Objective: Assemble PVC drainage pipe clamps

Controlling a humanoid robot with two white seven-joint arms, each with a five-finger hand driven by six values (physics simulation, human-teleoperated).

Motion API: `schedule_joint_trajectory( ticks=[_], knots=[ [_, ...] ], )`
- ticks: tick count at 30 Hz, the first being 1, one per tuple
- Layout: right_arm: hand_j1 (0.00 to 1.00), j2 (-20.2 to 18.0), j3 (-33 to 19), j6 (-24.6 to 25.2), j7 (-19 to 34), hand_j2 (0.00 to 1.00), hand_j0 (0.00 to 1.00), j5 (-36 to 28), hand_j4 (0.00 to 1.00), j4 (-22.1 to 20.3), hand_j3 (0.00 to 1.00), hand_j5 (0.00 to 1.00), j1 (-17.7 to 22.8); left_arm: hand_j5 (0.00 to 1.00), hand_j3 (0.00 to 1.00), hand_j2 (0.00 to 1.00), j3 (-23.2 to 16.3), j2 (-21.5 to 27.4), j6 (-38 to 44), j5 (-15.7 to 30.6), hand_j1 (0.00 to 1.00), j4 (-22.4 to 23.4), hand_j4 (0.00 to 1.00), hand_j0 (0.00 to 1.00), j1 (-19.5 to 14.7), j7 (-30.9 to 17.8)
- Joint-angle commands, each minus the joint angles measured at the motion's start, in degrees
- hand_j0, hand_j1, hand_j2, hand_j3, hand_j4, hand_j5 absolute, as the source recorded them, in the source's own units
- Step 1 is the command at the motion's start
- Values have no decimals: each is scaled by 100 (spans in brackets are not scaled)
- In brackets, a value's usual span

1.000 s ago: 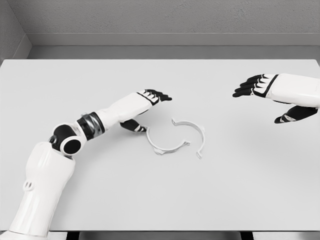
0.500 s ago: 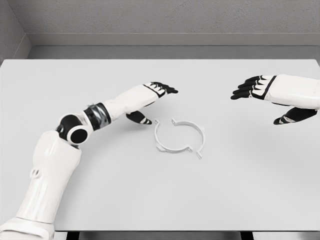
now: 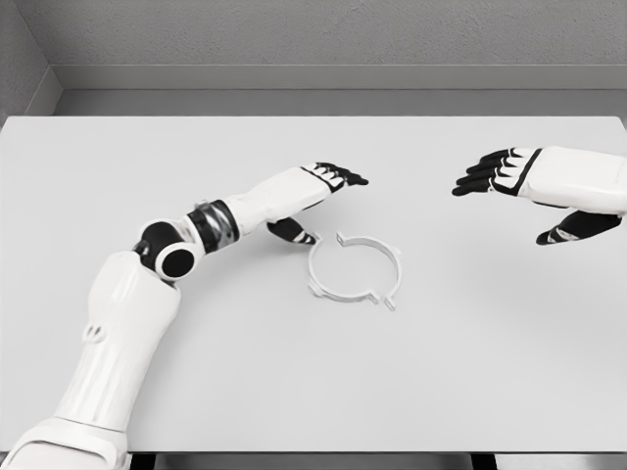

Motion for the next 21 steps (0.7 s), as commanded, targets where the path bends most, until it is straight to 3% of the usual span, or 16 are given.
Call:
schedule_joint_trajectory(
  ticks=[1, 21],
  knots=[
    [100, -7, -2, 16, -3, 100, 100, -34, 100, -1, 100, 100, 0, 100, 100, 100, 3, -112, 14, -32, 100, 5, 100, 100, 0, 3],
    [100, -95, -2, 16, -3, 100, 100, -113, 100, -36, 100, 100, 9, 100, 100, 100, -173, -130, 14, -181, 100, -39, 100, 100, -9, 3]
  ],
)
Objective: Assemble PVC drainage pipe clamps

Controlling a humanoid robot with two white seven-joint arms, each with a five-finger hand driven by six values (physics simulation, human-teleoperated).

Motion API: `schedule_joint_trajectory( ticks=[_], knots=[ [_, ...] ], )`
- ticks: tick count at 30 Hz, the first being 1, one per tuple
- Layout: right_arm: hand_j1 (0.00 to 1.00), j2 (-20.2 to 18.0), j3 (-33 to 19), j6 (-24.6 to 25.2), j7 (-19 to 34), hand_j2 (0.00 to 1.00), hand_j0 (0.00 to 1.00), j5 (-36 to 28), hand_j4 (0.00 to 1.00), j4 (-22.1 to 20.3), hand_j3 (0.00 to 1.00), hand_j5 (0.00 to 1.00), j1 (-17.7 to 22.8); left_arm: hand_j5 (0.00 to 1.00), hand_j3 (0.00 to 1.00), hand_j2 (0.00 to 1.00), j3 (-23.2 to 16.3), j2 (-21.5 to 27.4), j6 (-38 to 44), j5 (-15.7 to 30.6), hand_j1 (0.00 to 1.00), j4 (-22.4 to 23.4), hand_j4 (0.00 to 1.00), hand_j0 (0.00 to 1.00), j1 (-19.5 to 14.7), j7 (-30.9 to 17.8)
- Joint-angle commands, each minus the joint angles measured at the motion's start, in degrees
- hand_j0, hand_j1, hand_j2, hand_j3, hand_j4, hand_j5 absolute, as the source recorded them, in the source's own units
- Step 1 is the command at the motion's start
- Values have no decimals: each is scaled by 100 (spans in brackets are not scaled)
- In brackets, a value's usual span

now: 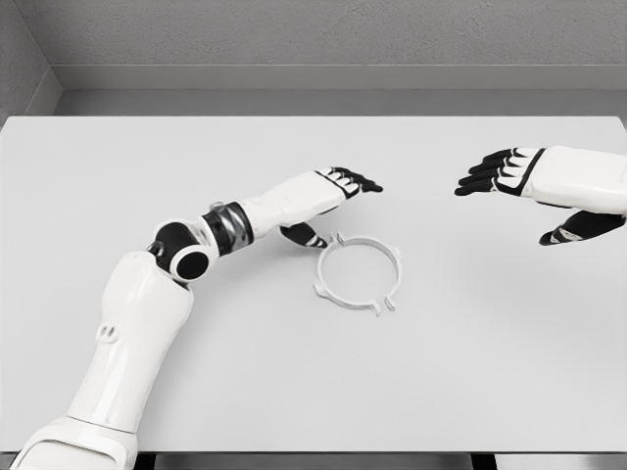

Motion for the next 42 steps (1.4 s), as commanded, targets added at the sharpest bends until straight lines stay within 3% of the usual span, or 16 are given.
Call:
schedule_joint_trajectory(
  ticks=[1, 10, 13, 17, 22, 26, 32, 33, 42],
  knots=[
    [100, -7, -2, 16, -3, 100, 100, -39, 100, 1, 100, 100, -9, 100, 100, 100, -26, -1, 14, 48, 100, -15, 100, 100, 0, 3],
    [100, -7, -2, 24, -3, 100, 100, -39, 100, 1, 100, 100, 0, 100, 100, 100, 62, -1, 14, 145, 100, -32, 100, 100, -18, 11],
    [100, -7, -2, 16, -3, 100, 100, -39, 100, 1, 100, 100, 0, 100, 100, 100, 290, 596, 14, 1006, 100, -129, 100, 100, 9, 11],
    [100, -7, -2, 16, -3, 100, 100, -39, 100, 1, 100, 100, 18, 100, 100, 100, 967, 1010, 14, 1164, 100, -533, 100, 100, 307, 11],
    [100, -16, -2, 16, -3, 100, 100, -39, 100, -8, 100, 100, 26, 100, 100, 100, 1020, 1300, 14, 1305, 100, -1491, 100, 100, 817, 20],
    [100, -51, -2, 16, -3, 100, 100, -47, 100, -8, 100, 100, 26, 100, 100, 100, 888, 1484, 14, 1226, 100, -1834, 100, 100, 1265, 11],
    [100, -42, -2, 7, -3, 100, 100, -267, 100, 1, 100, 100, 18, 100, 100, 100, 159, 1273, 14, 778, 100, -2063, 100, 100, 1283, 3],
    [100, -33, -2, 7, -3, 100, 100, -276, 100, 1, 100, 100, 18, 100, 100, 100, 106, 1133, 14, 550, 100, -2063, 100, 100, 1283, 3],
    [100, 55, -37, 16, -3, 100, 100, -425, 100, 18, 100, 100, -62, 100, 100, 100, -53, 816, 14, 215, 100, -2019, 100, 100, 1380, 3]
  ],
)
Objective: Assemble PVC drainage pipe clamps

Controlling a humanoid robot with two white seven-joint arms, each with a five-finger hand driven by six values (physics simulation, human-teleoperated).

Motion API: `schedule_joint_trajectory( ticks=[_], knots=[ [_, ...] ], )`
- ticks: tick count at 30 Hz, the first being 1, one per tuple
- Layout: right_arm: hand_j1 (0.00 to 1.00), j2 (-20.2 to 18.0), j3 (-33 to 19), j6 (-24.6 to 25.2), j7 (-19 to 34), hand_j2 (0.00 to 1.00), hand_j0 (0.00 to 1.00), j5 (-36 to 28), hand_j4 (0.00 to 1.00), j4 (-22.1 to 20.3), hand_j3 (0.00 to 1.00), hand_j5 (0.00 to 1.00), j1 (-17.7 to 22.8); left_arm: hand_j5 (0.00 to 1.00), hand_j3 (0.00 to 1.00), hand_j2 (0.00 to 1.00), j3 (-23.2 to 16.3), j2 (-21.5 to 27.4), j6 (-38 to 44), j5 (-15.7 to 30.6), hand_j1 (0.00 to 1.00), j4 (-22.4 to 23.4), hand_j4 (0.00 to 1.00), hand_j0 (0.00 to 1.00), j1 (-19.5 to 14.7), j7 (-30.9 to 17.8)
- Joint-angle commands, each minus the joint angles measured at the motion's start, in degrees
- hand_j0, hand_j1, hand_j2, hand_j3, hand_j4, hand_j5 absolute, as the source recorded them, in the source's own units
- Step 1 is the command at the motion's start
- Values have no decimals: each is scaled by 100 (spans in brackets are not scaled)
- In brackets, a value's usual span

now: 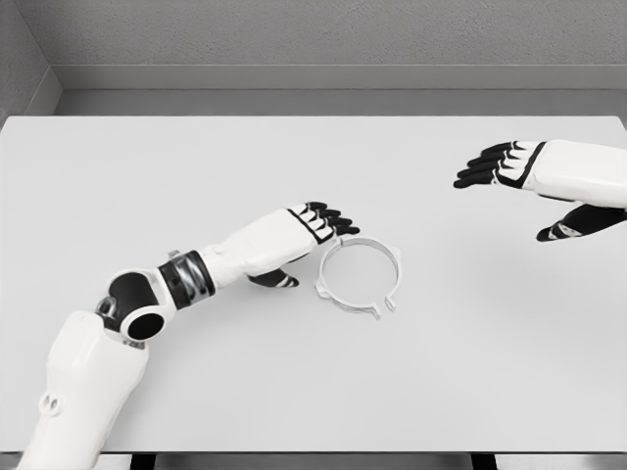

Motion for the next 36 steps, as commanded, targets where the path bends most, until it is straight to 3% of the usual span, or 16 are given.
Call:
schedule_joint_trajectory(
  ticks=[1, 13, 17, 20, 33, 36],
  knots=[
    [100, -10, -34, 19, -3, 100, 100, -135, 100, -2, 100, 100, 0, 100, 100, 100, 11, -39, 15, -38, 100, 22, 100, 100, 9, 4],
    [100, -89, -166, -25, -3, 100, 100, -108, 100, -29, 100, 100, 97, 100, 100, 100, -51, -241, 15, -310, 100, 40, 100, 100, 17, 4],
    [100, -352, -166, -130, -3, 100, 100, -187, 100, -90, 100, 100, 176, 100, 100, 100, -174, -346, 15, -319, 100, 31, 100, 100, 26, 4],
    [100, -783, -183, -141, -3, 100, 100, -583, 100, -90, 100, 100, 185, 100, 100, 100, -218, -408, 15, -319, 100, 31, 100, 100, 26, 4],
    [100, -713, -122, -141, -3, 100, 100, -583, 100, -108, 100, 100, 193, 100, 100, 100, -253, -469, 15, -363, 100, 40, 100, 100, 18, 4],
    [100, -748, -122, -141, -3, 100, 100, -592, 100, -99, 100, 100, 193, 100, 100, 100, -130, -294, 15, -258, 100, 40, 100, 100, 0, 4]
  ],
)
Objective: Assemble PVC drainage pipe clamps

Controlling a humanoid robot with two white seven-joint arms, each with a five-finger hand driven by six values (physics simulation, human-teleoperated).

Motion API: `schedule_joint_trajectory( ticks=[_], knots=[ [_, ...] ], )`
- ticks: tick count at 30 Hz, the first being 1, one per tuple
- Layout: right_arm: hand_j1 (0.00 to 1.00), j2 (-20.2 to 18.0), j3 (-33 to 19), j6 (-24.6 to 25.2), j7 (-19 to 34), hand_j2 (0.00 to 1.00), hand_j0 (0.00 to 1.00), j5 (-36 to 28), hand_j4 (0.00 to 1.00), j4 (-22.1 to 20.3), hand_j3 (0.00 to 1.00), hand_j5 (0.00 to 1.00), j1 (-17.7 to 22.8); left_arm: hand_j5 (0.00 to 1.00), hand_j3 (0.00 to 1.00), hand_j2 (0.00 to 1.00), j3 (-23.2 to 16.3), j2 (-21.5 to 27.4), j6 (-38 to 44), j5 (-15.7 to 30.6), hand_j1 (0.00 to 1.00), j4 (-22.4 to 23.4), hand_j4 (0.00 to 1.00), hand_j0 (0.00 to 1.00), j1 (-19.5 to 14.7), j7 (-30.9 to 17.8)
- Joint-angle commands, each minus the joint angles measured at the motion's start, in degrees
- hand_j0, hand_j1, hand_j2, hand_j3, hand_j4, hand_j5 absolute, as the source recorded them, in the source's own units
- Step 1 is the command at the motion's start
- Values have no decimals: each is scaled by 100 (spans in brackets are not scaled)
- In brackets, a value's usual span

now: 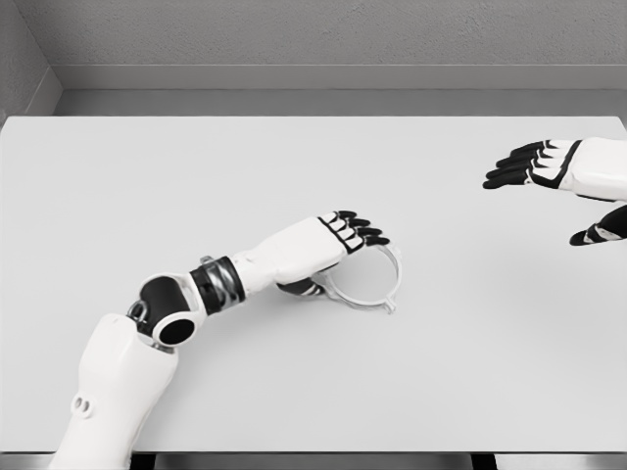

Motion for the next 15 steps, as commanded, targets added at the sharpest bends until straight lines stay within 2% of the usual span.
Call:
schedule_joint_trajectory(
  ticks=[1, 3, 5, 7, 8, 9, 11, 13, 15],
  knots=[
    [100, 4, 9, 17, -3, 100, 100, -38, 100, 1, 100, 100, 0, 100, 100, 100, 267, 365, 15, 263, 100, -33, 100, 100, 0, 10],
    [100, 13, -26, 17, -3, 100, 100, -38, 100, 1, 100, 100, -18, 100, 100, 100, 442, 909, 15, 817, 100, -51, 100, 100, -17, 10],
    [100, 31, 9, 17, -3, 100, 100, -29, 100, 1, 100, 100, -9, 100, 100, 100, 1110, 1323, 15, 1721, 100, -77, 100, 100, -35, 19],
    [100, 31, 18, 17, -3, 100, 100, -29, 100, -8, 100, 100, -9, 100, 100, 100, 1646, 2079, 15, 2829, 100, -60, 100, 100, -9, 28],
    [100, 22, 9, 17, -3, 100, 100, -29, 100, 1, 100, 100, -26, 100, 100, 100, 1875, 2272, 15, 3330, 100, 2, 100, 100, 0, 28],
    [100, 22, 9, 17, -3, 100, 100, -29, 100, 1, 100, 100, -18, 100, 100, 100, 2033, 2474, 15, 3559, 100, 81, 100, 100, 44, 28],
    [100, 31, 9, 17, -3, 100, 100, -2, 100, 1, 100, 100, -35, 100, 100, 100, 2271, 2589, 15, 3507, 100, 406, 100, 100, 88, 28],
    [100, 31, 9, 17, -3, 100, 100, -11, 100, 1, 100, 100, -18, 100, 100, 100, 2271, 2800, 15, 3129, 100, 775, 100, 100, 97, 19],
    [100, 31, 18, 17, -3, 100, 100, -11, 100, -8, 100, 100, 70, 100, 100, 100, 2297, 2809, 15, 2953, 100, 845, 100, 100, 123, 19]
  ],
)
